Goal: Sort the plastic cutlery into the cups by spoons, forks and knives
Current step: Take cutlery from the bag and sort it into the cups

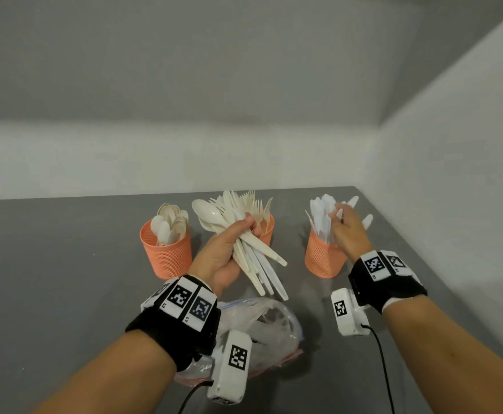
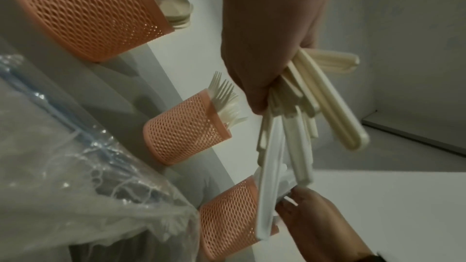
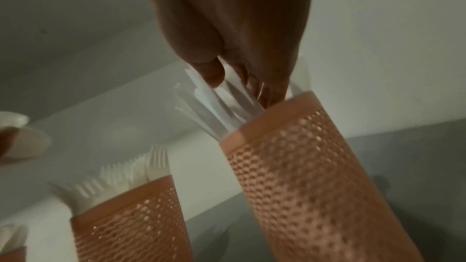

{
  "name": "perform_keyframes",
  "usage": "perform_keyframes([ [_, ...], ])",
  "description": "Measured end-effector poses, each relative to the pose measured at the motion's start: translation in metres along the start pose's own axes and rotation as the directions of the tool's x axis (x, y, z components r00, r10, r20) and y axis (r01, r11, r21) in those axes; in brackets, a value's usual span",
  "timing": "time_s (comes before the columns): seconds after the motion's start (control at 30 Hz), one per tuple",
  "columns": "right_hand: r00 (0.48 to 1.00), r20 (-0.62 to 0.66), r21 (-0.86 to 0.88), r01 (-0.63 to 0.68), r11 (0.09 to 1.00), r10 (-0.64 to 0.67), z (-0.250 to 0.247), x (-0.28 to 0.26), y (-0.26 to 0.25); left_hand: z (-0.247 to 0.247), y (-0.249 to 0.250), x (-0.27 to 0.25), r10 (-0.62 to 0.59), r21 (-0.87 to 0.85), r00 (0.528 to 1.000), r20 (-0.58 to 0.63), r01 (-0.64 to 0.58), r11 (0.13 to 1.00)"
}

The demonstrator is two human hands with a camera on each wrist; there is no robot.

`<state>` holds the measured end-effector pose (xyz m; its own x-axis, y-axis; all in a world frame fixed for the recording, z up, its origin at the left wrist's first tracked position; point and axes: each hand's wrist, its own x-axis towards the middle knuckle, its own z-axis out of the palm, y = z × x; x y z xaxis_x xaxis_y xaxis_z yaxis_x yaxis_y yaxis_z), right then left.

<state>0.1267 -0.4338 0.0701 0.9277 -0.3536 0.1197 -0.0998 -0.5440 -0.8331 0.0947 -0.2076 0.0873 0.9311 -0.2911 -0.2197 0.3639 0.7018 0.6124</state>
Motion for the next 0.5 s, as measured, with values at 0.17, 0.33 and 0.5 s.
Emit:
perform_keyframes([
  [0.17,0.815,-0.343,0.015,0.502,0.865,-0.467,-0.001,-0.027,-0.034,-0.008,0.008,0.003,0.035,-0.076,0.998,-0.046,-0.038,0.996],
  [0.33,0.862,0.331,0.204,0.332,0.921,-0.384,0.019,-0.069,-0.053,-0.008,0.011,0.002,0.092,-0.137,0.995,-0.043,-0.098,0.986],
  [0.5,0.658,0.709,0.295,0.048,0.954,-0.252,0.042,-0.093,-0.055,-0.012,0.009,-0.005,0.111,-0.084,0.993,-0.025,-0.113,0.99],
])
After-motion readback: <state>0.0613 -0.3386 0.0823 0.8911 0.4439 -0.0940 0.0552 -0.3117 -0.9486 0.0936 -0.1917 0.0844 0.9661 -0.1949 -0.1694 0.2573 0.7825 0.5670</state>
